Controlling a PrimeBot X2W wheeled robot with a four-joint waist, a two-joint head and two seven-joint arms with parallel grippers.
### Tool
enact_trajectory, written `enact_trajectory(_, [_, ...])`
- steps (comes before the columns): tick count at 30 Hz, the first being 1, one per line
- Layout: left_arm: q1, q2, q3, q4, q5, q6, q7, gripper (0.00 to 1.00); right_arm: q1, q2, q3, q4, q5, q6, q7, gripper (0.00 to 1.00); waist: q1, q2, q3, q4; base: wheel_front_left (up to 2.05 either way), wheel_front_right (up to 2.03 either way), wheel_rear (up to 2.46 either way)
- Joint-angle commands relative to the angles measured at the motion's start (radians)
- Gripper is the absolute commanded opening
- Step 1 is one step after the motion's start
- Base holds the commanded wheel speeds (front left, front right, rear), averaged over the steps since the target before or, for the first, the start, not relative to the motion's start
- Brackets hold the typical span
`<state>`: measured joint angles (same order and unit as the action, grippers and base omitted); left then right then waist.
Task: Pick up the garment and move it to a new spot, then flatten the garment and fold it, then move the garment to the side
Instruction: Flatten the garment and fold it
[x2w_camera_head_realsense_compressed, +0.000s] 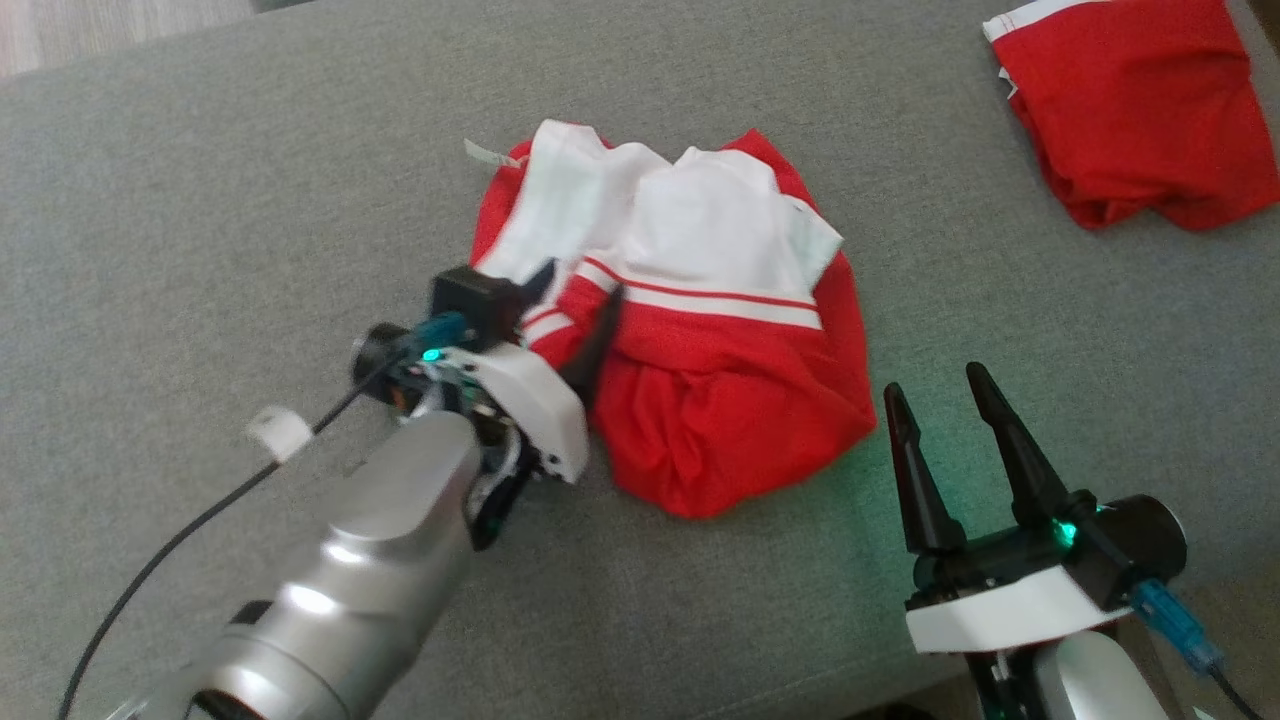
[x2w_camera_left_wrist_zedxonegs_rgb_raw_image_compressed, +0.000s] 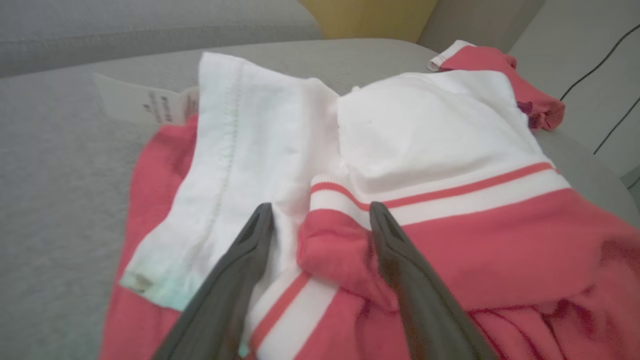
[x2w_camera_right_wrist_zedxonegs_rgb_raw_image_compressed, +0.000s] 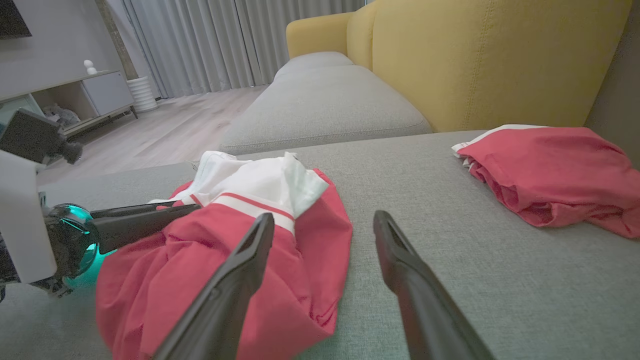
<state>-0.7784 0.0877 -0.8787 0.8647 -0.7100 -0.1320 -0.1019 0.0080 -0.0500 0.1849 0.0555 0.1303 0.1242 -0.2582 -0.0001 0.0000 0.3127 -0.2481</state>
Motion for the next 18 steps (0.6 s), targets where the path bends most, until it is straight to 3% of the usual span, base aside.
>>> enact_trajectory(1, [-0.016,0.002,0.000,-0.035,-0.020,0.002,0.012,1.00,-0.016,-0.014,0.023,-0.030,-0.004,0.007,-0.004,1.00,0.0001,0.0000,-0.001,0.000,0.00,0.00,0.00])
enact_trajectory(4, [-0.021,0.026,-0.061,-0.085,-0.084,0.002,0.042,1.00,-0.018,-0.014,0.024,-0.031,-0.003,0.007,-0.004,1.00,0.0001,0.0000,-0.005,-0.002,0.00,0.00,0.00])
enact_trajectory(8, [-0.046,0.061,-0.131,-0.119,-0.094,0.002,0.009,1.00,-0.014,-0.012,0.027,-0.028,-0.002,0.007,-0.004,1.00,0.0001,0.0000,-0.016,-0.004,0.00,0.00,0.00])
enact_trajectory(9, [-0.051,0.066,-0.151,-0.123,-0.087,0.002,0.000,0.64,-0.012,-0.011,0.028,-0.027,-0.002,0.007,-0.004,1.00,0.0001,0.0000,-0.020,-0.005,0.00,0.00,0.00])
enact_trajectory(10, [-0.057,0.072,-0.171,-0.126,-0.078,0.002,-0.010,0.21,-0.010,-0.011,0.029,-0.025,-0.001,0.007,-0.004,1.00,0.0001,0.0000,-0.024,-0.005,0.00,0.00,0.00])
enact_trajectory(11, [-0.061,0.075,-0.190,-0.129,-0.071,0.002,-0.020,0.00,-0.007,-0.010,0.031,-0.024,0.000,0.007,-0.004,1.00,0.0001,0.0000,-0.029,-0.006,0.00,0.00,0.00])
enact_trajectory(18, [-0.123,0.053,-0.253,-0.176,-0.047,0.001,-0.126,0.00,0.010,-0.007,0.037,-0.015,0.005,0.007,-0.004,1.00,0.0001,0.0000,-0.076,-0.006,0.00,0.00,0.00])
